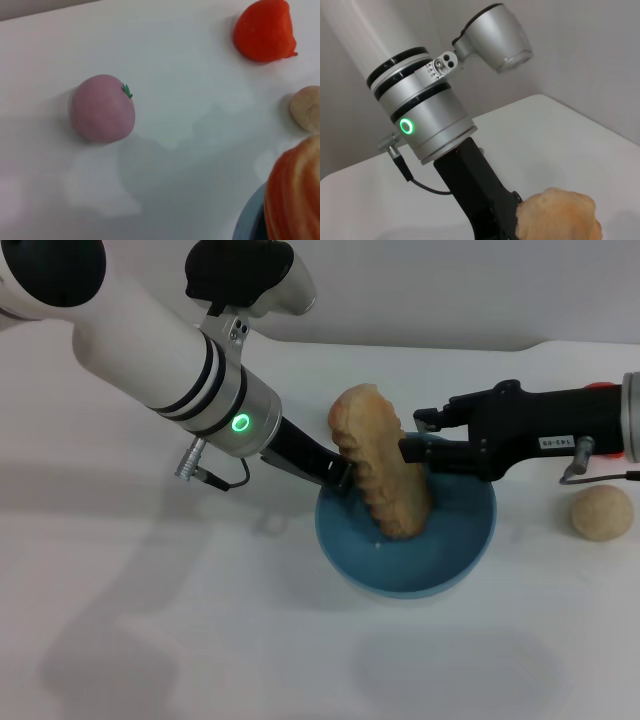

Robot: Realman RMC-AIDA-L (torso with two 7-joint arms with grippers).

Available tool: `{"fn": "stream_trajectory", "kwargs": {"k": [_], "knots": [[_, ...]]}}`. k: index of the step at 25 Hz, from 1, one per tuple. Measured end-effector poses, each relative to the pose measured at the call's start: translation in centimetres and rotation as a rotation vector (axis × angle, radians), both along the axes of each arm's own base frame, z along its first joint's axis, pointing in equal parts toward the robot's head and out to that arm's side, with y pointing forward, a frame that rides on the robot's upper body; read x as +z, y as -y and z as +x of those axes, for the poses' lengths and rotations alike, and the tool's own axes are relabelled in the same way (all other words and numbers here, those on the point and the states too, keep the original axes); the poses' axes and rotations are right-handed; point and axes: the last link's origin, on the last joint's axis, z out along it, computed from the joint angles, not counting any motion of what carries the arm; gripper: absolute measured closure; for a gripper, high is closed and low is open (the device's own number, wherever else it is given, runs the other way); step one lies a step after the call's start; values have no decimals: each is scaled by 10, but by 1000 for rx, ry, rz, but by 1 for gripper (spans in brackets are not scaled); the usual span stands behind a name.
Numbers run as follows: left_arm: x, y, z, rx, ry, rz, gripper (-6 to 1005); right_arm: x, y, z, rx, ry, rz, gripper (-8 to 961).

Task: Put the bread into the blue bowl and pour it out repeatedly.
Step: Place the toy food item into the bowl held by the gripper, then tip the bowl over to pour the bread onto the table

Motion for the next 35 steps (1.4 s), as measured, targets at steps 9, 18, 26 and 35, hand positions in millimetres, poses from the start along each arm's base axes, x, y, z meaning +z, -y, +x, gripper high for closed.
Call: {"fn": "stream_trajectory", "kwargs": {"k": [9, 18, 26, 35], "knots": [[0, -9, 1, -24, 17, 67, 999, 51, -4, 14, -189, -211, 124, 494], [-13, -35, 6, -222, 33, 289, 1000, 94, 18, 88, -502, -237, 184, 501], [-25, -52, 20, -391, 53, 473, 999, 98, 51, 135, -667, -289, 178, 507], [-45, -72, 11, -566, -48, 568, 1000, 89, 66, 145, -721, -323, 117, 515]]}}
